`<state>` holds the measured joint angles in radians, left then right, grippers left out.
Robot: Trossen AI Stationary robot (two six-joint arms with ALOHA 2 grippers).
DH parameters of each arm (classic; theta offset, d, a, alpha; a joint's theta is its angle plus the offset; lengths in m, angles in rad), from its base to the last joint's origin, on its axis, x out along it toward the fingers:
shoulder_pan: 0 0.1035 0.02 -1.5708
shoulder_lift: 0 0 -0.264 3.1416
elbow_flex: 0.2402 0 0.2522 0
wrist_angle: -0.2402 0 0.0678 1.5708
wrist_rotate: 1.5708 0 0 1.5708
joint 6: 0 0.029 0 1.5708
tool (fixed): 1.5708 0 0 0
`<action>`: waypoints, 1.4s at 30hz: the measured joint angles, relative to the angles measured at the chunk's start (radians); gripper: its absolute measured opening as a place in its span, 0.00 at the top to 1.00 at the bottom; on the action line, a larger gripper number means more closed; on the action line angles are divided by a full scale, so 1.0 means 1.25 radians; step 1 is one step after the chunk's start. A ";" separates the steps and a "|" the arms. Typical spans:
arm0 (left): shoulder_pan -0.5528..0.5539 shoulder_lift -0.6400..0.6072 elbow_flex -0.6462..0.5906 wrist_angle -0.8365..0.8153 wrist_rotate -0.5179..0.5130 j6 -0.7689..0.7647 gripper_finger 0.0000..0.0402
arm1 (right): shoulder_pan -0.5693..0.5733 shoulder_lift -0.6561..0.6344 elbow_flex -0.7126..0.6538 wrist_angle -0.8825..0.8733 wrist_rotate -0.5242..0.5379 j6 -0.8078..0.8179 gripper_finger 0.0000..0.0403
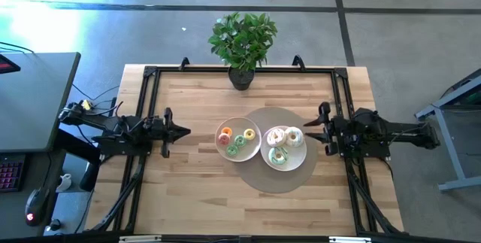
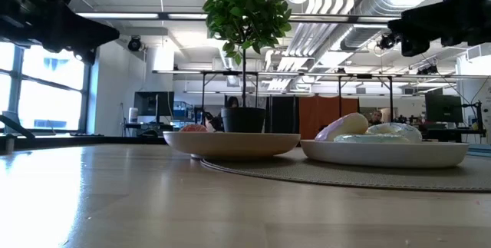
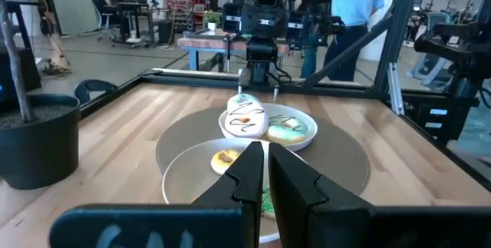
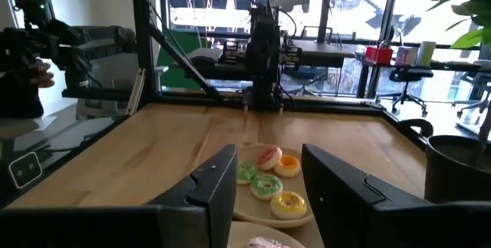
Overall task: Pick & Place donuts
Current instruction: Return to Home Position
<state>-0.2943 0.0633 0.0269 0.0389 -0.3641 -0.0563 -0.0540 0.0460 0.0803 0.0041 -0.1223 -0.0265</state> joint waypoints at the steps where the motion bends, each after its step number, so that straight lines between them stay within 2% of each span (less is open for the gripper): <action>1: 0.000 0.000 0.000 0.000 -0.001 0.000 0.95 | 0.000 0.000 0.000 -0.005 0.000 0.000 0.64; 6: 0.000 0.000 0.000 0.000 -0.001 0.000 0.95 | 0.000 0.000 -0.017 -0.017 -0.003 0.000 0.64; 10: 0.000 0.000 0.000 -0.002 -0.001 0.000 0.95 | 0.000 0.000 -0.056 0.039 -0.002 -0.009 0.64; 42: 0.000 0.000 -0.001 -0.001 -0.003 -0.001 0.95 | 0.000 0.004 -0.055 0.025 0.003 0.001 0.64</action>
<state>-0.2943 0.0628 0.0257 0.0372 -0.3676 -0.0570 -0.0536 0.0513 0.0113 0.0357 -0.1184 -0.0257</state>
